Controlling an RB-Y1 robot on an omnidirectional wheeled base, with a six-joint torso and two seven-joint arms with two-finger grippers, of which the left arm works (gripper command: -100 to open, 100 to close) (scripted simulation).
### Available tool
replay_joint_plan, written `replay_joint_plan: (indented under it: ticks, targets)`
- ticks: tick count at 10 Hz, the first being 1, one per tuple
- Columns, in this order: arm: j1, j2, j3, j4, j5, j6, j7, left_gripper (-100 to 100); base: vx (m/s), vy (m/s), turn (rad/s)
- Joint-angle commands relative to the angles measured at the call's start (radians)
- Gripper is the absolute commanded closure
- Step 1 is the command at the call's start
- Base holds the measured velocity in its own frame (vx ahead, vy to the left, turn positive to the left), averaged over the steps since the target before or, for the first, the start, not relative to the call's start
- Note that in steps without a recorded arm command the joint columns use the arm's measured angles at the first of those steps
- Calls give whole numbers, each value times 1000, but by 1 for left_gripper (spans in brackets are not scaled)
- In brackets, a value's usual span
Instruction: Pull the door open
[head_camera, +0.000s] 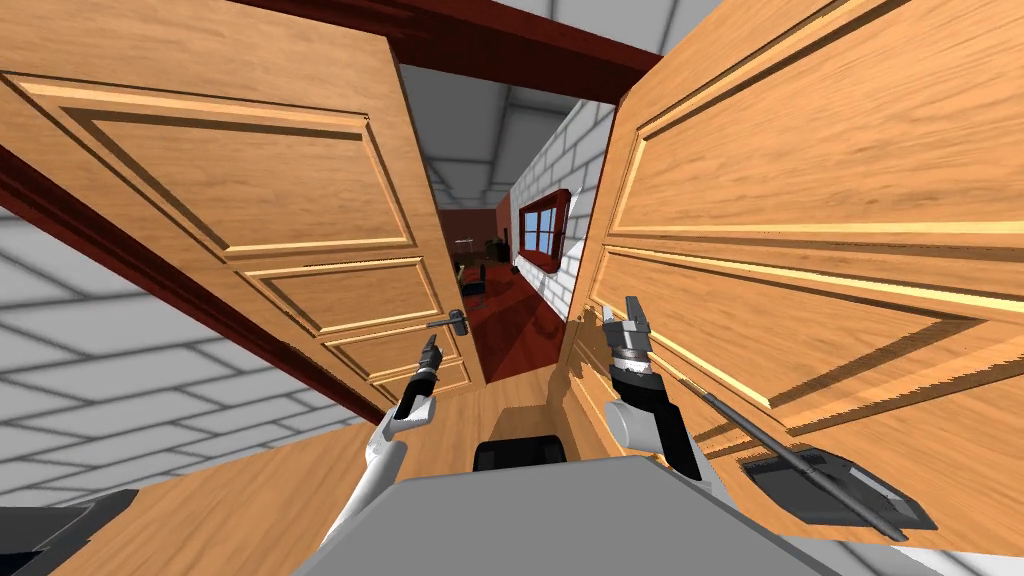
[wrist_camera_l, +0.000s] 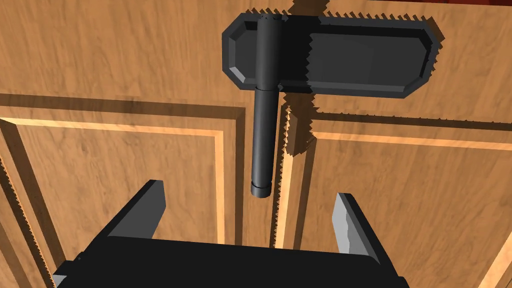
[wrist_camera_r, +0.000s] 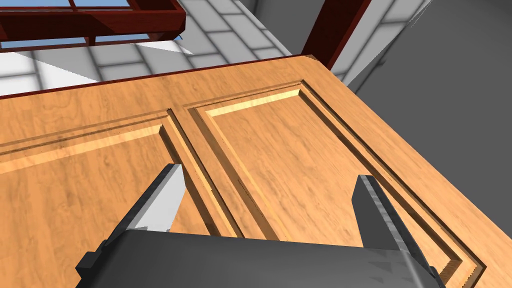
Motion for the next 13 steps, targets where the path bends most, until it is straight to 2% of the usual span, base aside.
replay_joint_plan:
  ticks: [1,4,5,6,7,8,9,10,13]
  targets:
    - [4,22,12,17,9,-10,14,-100,155,-14,-144]
    - [15,79,43,63,32,-38,50,-100,215,-24,-172]
    - [17,89,49,71,36,-43,56,-100,164,-36,-120]
    - [22,117,65,93,47,-56,74,-100,185,-8,-195]
    - [25,132,73,104,53,-63,83,-100,184,33,-142]
    - [27,141,78,112,57,-68,89,-100,181,17,-74]
    - [25,133,74,108,54,-66,83,-100,82,5,-8]
    - [25,133,74,108,54,-66,83,100,-12,2,8]
    - [25,133,74,108,54,-66,83,100,-22,-1,-5]
